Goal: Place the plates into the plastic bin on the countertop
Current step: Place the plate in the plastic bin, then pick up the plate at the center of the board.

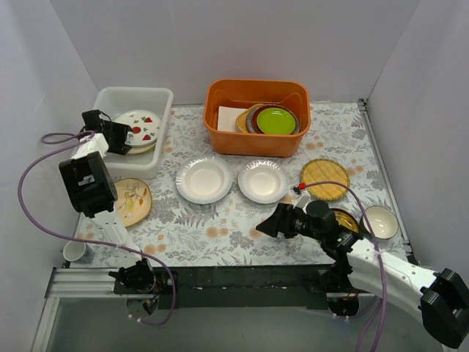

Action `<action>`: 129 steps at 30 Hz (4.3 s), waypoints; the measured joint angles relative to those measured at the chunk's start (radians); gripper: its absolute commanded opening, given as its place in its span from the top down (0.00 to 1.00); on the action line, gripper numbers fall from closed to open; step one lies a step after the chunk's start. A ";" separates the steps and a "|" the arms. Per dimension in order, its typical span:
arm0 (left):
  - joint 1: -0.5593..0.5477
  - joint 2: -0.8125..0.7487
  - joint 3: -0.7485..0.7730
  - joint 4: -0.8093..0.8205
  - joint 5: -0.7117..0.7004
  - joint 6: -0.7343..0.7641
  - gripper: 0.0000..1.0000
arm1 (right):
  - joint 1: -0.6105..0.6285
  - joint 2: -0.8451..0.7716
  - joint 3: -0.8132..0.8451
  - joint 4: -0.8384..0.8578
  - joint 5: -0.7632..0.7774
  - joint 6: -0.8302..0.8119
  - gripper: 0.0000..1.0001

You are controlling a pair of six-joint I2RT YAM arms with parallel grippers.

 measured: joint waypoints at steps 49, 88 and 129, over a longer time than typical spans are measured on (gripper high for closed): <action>-0.151 -0.776 -0.205 -0.259 0.152 0.253 0.11 | 0.000 -0.170 0.071 -0.253 0.074 -0.034 0.02; -1.047 -0.830 -0.633 -0.075 -0.011 0.029 0.13 | -0.035 -0.003 0.544 -0.475 0.255 -0.122 0.02; -1.178 -0.770 -0.700 0.061 -0.051 -0.034 0.13 | -1.226 0.578 0.620 -0.541 -0.188 -0.401 0.03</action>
